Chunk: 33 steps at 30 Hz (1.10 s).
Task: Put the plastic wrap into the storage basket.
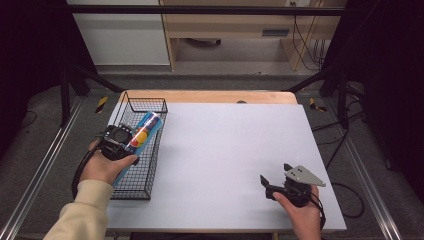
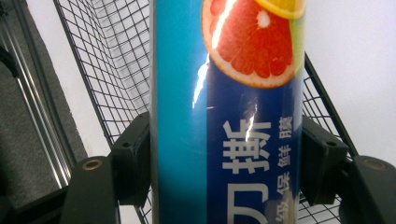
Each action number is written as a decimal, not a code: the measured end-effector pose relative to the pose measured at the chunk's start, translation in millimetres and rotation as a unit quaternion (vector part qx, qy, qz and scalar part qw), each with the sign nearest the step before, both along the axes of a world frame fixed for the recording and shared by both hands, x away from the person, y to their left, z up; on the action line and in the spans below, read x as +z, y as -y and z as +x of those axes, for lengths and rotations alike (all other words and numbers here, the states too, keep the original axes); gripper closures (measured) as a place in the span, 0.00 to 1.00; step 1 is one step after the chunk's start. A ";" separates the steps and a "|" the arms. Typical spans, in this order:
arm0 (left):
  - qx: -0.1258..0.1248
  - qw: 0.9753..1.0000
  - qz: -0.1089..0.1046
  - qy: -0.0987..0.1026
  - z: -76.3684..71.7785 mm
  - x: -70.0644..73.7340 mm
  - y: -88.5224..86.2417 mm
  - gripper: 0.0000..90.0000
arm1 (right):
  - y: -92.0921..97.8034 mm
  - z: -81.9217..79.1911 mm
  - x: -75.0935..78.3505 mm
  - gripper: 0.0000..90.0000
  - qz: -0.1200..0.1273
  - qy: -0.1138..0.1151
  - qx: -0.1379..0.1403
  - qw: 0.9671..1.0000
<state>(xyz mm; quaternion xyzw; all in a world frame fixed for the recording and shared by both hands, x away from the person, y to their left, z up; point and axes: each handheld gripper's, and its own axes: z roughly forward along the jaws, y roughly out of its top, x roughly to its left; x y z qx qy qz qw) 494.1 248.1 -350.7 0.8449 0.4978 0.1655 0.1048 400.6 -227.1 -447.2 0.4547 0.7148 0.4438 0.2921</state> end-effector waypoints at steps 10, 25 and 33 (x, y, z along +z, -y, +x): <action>0.007 1.000 0.002 -0.007 5.0 -3.9 -0.3 0.36 | -0.3 0.2 0.0 0.12 0.001 -0.001 0.001 1.000; 0.024 1.000 0.002 -0.020 13.6 -9.6 -2.0 0.36 | -1.0 0.7 -0.2 0.12 0.000 -0.003 0.004 1.000; 0.031 0.999 0.002 -0.019 15.4 -10.7 -2.9 0.36 | -1.2 0.8 -0.4 0.12 -0.001 -0.004 0.005 1.000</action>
